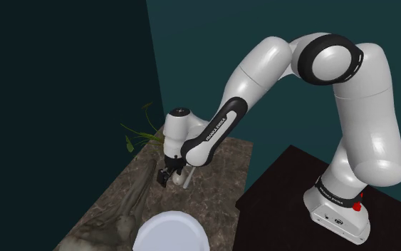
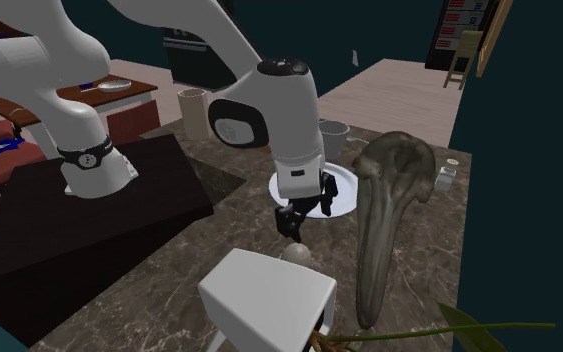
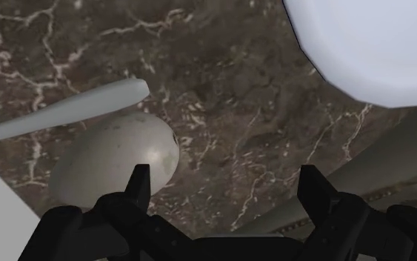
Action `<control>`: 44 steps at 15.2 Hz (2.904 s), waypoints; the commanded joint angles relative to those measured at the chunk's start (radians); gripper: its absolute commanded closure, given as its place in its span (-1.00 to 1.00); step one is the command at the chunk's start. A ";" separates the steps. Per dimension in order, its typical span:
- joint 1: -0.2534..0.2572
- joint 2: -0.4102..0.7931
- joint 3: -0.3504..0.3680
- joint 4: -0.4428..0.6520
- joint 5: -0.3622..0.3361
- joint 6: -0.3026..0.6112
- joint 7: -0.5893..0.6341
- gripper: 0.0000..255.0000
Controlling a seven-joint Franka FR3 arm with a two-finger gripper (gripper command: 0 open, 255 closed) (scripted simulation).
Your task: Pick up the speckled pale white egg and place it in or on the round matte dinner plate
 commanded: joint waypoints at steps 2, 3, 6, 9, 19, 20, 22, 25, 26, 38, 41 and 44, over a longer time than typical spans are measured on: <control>0.000 0.002 -0.001 0.001 -0.001 0.001 0.000 -1.00; 0.000 0.002 -0.001 0.001 -0.001 0.001 0.000 -1.00; 0.000 0.002 -0.001 0.001 -0.001 0.001 0.000 1.00; 0.000 0.002 -0.001 0.001 -0.001 0.001 0.000 1.00; -0.021 -0.003 -0.065 -0.011 0.178 -0.009 0.304 -1.00; -0.027 -0.010 -0.079 -0.028 0.225 -0.003 0.378 -1.00; -0.028 -0.002 -0.088 -0.037 0.255 0.011 0.427 -1.00; -0.019 0.037 -0.091 -0.022 0.250 0.036 0.430 -1.00; -0.016 0.051 -0.093 -0.016 0.249 0.044 0.431 -1.00; -0.008 0.085 -0.096 -0.001 0.246 0.064 0.433 1.00; -0.008 0.085 -0.096 -0.001 0.246 0.064 0.433 1.00; -0.008 0.085 -0.096 -0.001 0.246 0.064 0.433 1.00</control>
